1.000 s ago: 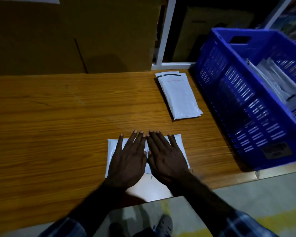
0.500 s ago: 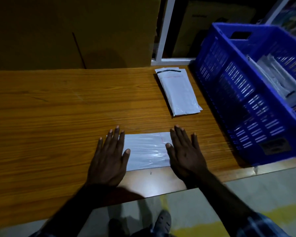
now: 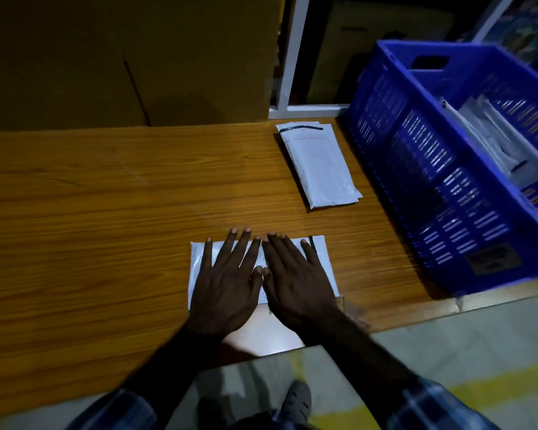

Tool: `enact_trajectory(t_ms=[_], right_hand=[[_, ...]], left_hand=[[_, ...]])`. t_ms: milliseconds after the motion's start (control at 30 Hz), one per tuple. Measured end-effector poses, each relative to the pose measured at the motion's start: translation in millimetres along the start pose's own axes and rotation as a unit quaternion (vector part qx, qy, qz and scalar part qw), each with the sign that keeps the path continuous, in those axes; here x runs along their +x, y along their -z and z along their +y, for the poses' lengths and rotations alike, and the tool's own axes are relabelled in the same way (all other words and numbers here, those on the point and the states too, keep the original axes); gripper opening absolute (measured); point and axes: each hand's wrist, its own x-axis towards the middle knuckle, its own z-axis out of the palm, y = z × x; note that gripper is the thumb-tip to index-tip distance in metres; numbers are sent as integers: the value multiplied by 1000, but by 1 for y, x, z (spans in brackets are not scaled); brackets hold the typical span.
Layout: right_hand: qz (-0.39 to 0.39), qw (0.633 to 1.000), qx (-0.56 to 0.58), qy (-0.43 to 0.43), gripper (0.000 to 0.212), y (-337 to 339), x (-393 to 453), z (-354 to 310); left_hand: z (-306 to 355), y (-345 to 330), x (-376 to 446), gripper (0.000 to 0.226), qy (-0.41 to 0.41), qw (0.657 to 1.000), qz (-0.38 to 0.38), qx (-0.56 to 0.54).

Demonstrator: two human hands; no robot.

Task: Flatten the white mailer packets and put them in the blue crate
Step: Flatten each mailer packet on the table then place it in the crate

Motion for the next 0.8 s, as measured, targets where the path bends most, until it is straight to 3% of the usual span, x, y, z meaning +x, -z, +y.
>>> enact_trajectory(t_ms=[167,300,400,500,600,700,800], right_hand=[[-13,997,17,-71,63,6,-13,26],[-76,987,39,-138,77,15,-24,50],[-50,995,16,-91,72,21,-17,36],[-17,1000,3,-6,60,15,-8,13],[-1,1000,16,18,54,4,-5,7],[-15,999,32,-12,61,1,-14,22],[-84,989,52,-113,82,14,-27,45]], left_hand=[[-21,4,-13,60,31,999,1,-28],[-44,7,-29,69,80,995,-8,-60],[-36,15,-24,71,87,993,3,-79],[-11,19,-14,62,20,998,23,-53],[0,11,-10,59,-15,999,1,-39],[-13,7,-11,62,-20,999,-14,-30],[-35,9,-24,73,23,999,-19,-43]])
